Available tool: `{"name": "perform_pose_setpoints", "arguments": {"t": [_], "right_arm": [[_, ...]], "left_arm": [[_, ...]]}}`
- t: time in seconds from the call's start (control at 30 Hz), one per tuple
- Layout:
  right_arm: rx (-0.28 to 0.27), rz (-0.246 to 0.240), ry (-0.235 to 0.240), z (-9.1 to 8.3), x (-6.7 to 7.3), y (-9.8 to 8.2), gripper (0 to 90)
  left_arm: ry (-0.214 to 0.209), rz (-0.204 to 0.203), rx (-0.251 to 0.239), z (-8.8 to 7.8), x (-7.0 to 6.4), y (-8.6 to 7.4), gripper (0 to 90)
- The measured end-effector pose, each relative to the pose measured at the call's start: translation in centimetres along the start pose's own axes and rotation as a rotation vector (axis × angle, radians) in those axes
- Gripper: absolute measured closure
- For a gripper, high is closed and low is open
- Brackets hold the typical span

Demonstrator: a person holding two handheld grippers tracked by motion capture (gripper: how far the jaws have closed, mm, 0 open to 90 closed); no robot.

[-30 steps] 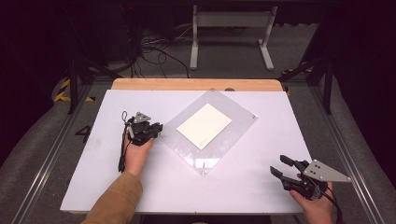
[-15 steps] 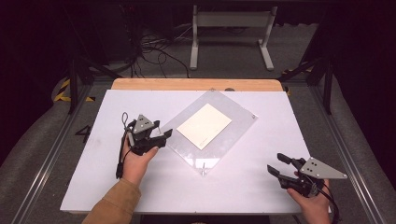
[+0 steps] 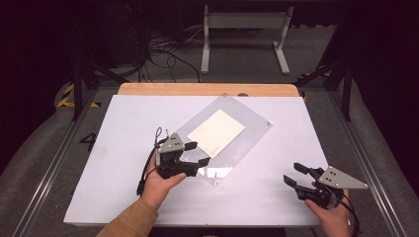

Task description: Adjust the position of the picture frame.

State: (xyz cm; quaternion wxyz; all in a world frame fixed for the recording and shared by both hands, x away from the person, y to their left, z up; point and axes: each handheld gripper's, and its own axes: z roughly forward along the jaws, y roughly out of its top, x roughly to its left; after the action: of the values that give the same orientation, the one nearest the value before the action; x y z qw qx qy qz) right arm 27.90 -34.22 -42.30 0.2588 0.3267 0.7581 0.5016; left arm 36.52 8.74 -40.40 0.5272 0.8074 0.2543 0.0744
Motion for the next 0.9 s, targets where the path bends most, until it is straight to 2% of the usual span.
{"name": "perform_pose_setpoints", "arguments": {"t": [0.07,0.1,0.2,0.33,0.43,0.6,0.73,0.8,0.83,0.9], "right_arm": [[-0.003,-0.001,0.001,0.0,0.0,0.0,41.1],[-0.003,-0.001,0.001,0.0,0.0,0.0,41.1],[-0.005,0.002,0.002,0.0,0.0,0.0,40.7],[-0.005,0.003,0.002,0.0,0.0,0.0,40.5],[-0.006,0.004,0.004,0.0,0.0,0.0,40.3],[-0.006,0.006,0.003,-0.1,0.0,0.0,40.3],[-0.005,0.008,0.007,0.0,0.0,0.0,39.8],[-0.002,0.008,0.007,0.0,0.0,0.0,39.6],[-0.001,0.008,0.008,0.0,0.0,0.0,39.6],[-0.001,0.008,0.008,0.1,0.0,0.0,39.5]], "left_arm": [[-0.028,0.023,0.001,0.4,-0.4,0.0,25.6],[-0.028,0.023,0.001,0.4,-0.4,0.0,25.0],[-0.077,0.032,0.016,1.3,-1.4,-0.2,24.4],[-0.092,0.049,0.053,2.3,-1.9,-0.7,23.7],[-0.106,0.04,0.075,3.1,-2.2,-1.1,24.2],[-0.108,0.052,0.131,4.4,-2.5,-1.8,24.8],[-0.09,0.057,0.197,5.7,-2.8,-2.4,25.8],[-0.083,0.062,0.215,6.0,-2.8,-2.6,26.4],[-0.067,0.075,0.238,6.3,-3.0,-2.8,30.6],[-0.039,0.1,0.237,6.6,-3.2,-2.9,43.4]]}}
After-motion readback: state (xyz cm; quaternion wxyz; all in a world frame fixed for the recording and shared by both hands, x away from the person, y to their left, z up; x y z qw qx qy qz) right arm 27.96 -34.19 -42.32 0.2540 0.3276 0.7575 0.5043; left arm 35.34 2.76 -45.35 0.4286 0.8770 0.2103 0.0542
